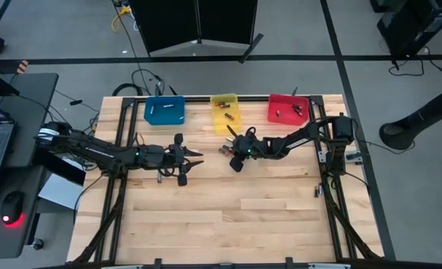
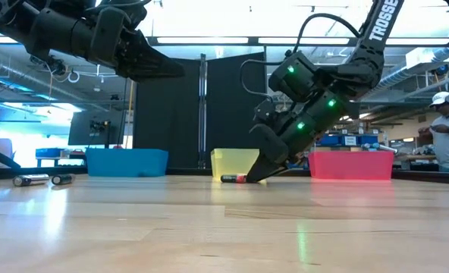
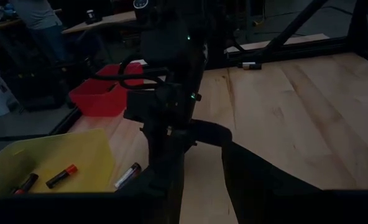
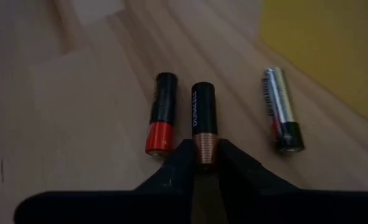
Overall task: Sort batteries
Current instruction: Put the top black brown battery into the red bin, then put the bottom right silver battery into the blue bin
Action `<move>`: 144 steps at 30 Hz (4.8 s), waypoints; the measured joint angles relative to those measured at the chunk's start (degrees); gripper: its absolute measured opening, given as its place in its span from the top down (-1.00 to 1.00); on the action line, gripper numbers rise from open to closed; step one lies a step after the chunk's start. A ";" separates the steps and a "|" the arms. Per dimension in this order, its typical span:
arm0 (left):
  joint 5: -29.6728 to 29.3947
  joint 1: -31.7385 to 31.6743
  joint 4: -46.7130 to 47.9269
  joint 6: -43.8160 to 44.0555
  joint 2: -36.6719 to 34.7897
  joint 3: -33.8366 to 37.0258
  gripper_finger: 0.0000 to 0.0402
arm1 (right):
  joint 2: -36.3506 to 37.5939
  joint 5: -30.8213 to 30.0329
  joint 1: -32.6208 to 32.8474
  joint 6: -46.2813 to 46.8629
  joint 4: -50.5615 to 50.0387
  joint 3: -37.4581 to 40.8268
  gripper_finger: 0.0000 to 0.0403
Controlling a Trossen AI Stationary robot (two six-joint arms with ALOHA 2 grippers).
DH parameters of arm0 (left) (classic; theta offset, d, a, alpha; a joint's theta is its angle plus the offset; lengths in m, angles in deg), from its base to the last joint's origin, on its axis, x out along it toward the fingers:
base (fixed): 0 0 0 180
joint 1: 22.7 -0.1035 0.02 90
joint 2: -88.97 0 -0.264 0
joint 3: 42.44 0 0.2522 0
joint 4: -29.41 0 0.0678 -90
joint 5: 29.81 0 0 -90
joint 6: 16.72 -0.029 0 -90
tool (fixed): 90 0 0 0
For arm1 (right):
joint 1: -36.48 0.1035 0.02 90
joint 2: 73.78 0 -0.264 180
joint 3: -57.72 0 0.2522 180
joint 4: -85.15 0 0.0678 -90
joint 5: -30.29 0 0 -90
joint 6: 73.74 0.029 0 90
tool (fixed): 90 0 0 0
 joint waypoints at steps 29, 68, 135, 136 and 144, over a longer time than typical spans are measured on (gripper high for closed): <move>0.15 0.00 -0.25 0.02 0.00 0.00 0.42 | 36.35 -25.59 -8.83 11.62 -42.54 0.27 0.70; 0.13 0.00 -0.44 0.04 0.00 0.00 0.42 | 26.64 -5.27 -38.45 6.22 -50.72 -4.94 0.24; 0.13 -0.01 1.33 0.07 0.00 0.00 0.42 | 7.20 31.45 32.55 13.80 -89.86 4.32 -0.48; 0.12 0.00 1.33 0.04 0.00 0.00 0.42 | 7.21 31.65 32.55 13.64 -89.49 4.65 -0.47; 0.13 0.00 1.40 0.07 0.00 -0.02 0.42 | 7.29 32.02 32.53 13.24 -88.47 5.49 -0.29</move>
